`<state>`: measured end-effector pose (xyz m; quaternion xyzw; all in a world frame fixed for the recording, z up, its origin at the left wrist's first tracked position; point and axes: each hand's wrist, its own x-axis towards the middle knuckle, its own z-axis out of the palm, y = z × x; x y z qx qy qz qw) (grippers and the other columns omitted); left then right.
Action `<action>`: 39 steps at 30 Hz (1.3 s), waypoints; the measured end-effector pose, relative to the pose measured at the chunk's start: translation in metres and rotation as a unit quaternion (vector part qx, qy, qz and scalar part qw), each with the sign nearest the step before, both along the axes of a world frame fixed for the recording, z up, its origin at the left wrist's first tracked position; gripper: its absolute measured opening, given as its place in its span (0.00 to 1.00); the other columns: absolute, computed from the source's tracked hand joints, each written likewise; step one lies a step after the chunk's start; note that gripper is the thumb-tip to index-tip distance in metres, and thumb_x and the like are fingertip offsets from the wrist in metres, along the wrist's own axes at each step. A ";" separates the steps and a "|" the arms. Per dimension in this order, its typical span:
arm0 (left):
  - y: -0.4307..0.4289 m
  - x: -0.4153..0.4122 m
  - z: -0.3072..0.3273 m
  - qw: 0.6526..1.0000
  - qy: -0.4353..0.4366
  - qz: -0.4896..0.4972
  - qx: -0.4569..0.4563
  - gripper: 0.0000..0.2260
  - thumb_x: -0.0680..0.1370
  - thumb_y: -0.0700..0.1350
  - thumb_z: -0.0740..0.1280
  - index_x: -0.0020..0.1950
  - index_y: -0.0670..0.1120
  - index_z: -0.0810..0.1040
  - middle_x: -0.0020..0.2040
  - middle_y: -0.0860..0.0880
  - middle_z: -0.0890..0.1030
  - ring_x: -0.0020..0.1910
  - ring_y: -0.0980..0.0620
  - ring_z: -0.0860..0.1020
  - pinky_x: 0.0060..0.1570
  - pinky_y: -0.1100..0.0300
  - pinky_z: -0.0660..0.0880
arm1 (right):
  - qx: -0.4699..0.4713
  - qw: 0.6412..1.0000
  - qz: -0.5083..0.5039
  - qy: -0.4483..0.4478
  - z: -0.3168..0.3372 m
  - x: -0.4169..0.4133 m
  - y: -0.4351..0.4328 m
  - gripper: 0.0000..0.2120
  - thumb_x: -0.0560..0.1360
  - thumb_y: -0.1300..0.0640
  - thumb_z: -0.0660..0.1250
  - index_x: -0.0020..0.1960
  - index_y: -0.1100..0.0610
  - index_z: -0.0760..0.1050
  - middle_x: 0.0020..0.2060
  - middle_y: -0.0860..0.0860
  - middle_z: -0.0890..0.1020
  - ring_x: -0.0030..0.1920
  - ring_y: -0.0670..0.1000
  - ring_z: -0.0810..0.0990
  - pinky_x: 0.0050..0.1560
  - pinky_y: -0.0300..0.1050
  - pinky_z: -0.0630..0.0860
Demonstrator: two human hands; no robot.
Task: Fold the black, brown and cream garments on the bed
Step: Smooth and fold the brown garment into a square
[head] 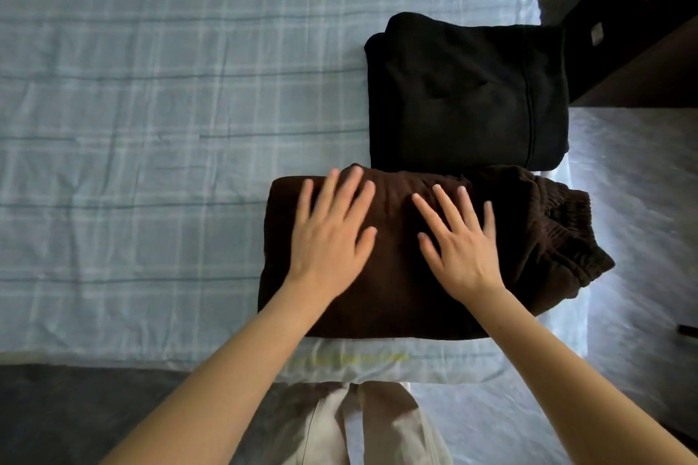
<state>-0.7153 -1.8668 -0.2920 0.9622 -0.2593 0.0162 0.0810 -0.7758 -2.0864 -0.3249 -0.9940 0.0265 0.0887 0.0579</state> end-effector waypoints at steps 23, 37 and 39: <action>0.005 -0.032 -0.079 0.993 0.053 -0.078 0.065 0.33 0.78 0.64 0.54 0.80 0.50 0.55 0.80 0.44 0.52 0.79 0.40 0.48 0.74 0.35 0.48 | 0.024 0.999 -0.016 -0.040 -0.043 -0.038 0.026 0.31 0.80 0.37 0.51 0.80 0.41 0.49 0.80 0.44 0.54 0.80 0.55 0.44 0.75 0.68 0.41; -0.006 0.010 0.078 0.983 0.184 -0.021 0.002 0.17 0.81 0.53 0.58 0.67 0.48 0.73 0.62 0.48 0.77 0.60 0.46 0.74 0.58 0.51 0.73 | 0.214 0.974 -0.068 0.022 0.120 0.000 0.028 0.26 0.79 0.47 0.63 0.75 0.51 0.66 0.69 0.49 0.74 0.68 0.52 0.72 0.66 0.47 0.71; -0.005 0.020 0.138 0.990 0.130 -0.024 -0.049 0.14 0.80 0.53 0.59 0.58 0.48 0.77 0.52 0.50 0.80 0.52 0.48 0.77 0.49 0.54 0.74 | 0.200 0.977 -0.062 -0.040 0.176 0.004 0.030 0.23 0.79 0.47 0.64 0.73 0.51 0.69 0.64 0.49 0.78 0.64 0.51 0.75 0.61 0.47 0.74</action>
